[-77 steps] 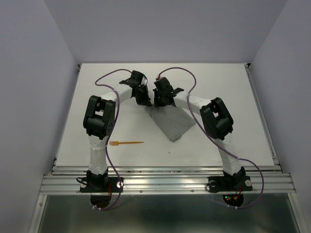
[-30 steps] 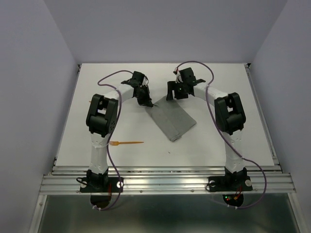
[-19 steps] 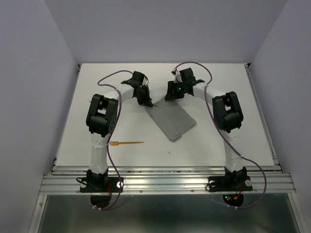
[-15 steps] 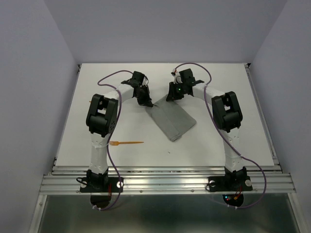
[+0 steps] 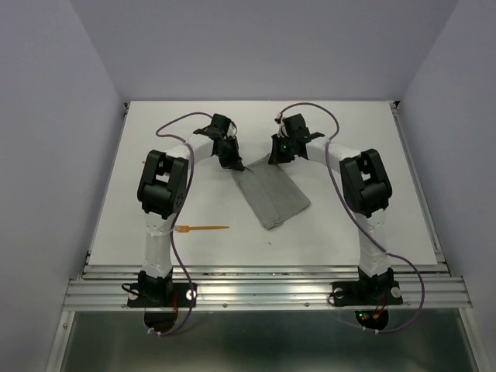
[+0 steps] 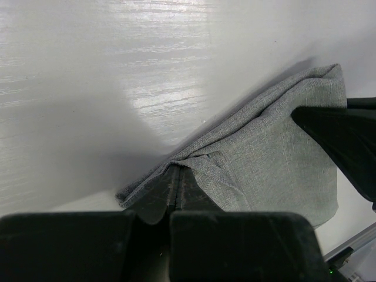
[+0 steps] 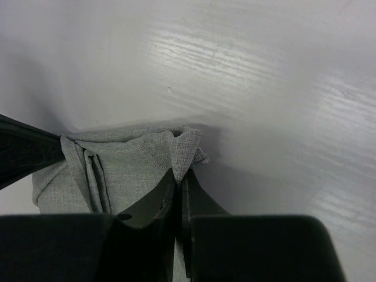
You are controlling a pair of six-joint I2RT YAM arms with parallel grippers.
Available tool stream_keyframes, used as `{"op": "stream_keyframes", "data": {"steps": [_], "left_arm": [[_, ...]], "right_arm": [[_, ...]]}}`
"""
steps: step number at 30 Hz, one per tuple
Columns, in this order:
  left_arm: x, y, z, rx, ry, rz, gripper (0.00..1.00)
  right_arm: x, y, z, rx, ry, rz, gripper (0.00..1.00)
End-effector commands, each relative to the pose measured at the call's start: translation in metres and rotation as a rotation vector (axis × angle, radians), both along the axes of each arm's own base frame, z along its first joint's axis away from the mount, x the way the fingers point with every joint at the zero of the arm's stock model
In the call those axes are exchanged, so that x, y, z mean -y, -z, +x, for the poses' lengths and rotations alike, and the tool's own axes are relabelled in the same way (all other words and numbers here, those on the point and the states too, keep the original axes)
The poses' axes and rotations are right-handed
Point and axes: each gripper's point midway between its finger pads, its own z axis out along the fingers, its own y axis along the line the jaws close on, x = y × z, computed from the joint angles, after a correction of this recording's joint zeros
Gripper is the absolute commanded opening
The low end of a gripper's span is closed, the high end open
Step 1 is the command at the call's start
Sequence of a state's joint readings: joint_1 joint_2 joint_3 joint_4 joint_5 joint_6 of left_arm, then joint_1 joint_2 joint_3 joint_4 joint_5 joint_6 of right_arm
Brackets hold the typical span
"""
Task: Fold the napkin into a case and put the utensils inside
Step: Pick up the 2/3-rectangle-folded napkin at the center of the board.
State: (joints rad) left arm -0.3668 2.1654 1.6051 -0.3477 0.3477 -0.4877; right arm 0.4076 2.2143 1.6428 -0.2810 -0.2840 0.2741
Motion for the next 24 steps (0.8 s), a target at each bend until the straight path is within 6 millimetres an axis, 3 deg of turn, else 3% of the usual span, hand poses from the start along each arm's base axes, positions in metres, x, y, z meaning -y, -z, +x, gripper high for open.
{"op": "stream_keyframes", "data": {"steps": [1,9,13,24], "left_arm": [[0.003,-0.011,0.001,0.022,0.006,-0.015,0.00],[0.005,-0.012,-0.001,0.022,0.013,-0.023,0.00],[0.005,-0.011,-0.001,0.021,0.012,-0.025,0.00],[0.005,-0.012,-0.002,0.023,0.013,-0.027,0.00]], "right_arm": [[-0.011,-0.048,0.004,0.119,0.036,0.028,0.01],[-0.026,-0.067,-0.009,0.143,0.027,0.042,0.01],[-0.044,-0.078,-0.021,0.142,0.010,0.071,0.01],[-0.074,-0.081,-0.037,0.122,0.011,0.092,0.01]]}}
